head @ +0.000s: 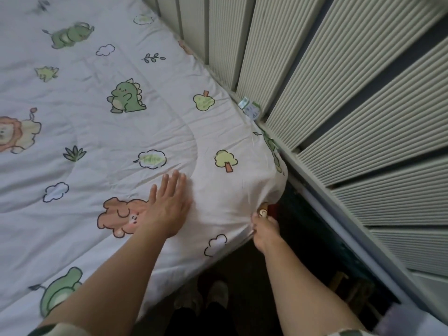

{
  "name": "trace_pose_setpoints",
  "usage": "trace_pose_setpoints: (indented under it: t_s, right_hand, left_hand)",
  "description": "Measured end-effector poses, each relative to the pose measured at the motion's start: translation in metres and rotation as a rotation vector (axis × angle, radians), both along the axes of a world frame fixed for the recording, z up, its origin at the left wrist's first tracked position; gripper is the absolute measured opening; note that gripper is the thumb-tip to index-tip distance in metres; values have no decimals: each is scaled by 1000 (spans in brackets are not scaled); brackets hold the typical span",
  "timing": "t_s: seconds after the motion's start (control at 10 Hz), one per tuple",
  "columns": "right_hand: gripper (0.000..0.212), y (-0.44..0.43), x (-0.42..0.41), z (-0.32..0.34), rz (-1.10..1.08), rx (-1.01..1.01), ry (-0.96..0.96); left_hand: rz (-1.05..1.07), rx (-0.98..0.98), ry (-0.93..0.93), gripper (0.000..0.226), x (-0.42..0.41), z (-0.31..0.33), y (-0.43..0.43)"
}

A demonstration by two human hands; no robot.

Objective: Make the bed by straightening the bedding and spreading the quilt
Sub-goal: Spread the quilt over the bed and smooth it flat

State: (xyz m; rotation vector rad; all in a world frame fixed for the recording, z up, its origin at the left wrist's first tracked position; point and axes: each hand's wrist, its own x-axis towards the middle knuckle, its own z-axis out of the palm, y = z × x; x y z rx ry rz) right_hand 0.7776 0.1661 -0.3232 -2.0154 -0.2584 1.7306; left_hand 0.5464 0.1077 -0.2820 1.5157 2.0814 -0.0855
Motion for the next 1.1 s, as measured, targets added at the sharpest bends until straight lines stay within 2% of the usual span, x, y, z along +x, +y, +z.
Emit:
trace_pose_setpoints:
  t_s: [0.1,0.2,0.3,0.4,0.5,0.6,0.7,0.8,1.0,1.1]
  right_hand:
    - [19,-1,5,-7,180,67,-408]
    - [52,9,-7,-3,286,-5,-500]
    - [68,19,-21,15,555,185,-904]
    - [65,29,-49,38,892,720,-1024]
    - [64,37,-86,45,1338,962,-934]
    - [61,31,-84,24,1713,852,-964]
    - [63,29,-76,8,1820,757,-1039]
    - [63,32,-95,20,1798,766,-1056]
    - [64,6,-147,50,1867,892,-1048]
    - [67,-28,-196,61,1971,1009,-936]
  left_hand:
    - [-4,-14,19,64,0,1,-3]
    - [-32,-81,-12,69,0,2,-6]
    - [-76,-119,7,75,0,2,-10]
    - [-35,-99,15,81,-2,1,-11]
    - [-3,-79,15,85,-2,0,-14]
    - [11,-76,-2,87,-6,-8,-26]
    - [2,-64,27,94,-17,-18,-43]
    - [25,-16,-13,98,-29,-18,-59]
    - [227,25,13,93,-70,-4,-102]
    - [319,-43,99,83,-108,6,-142]
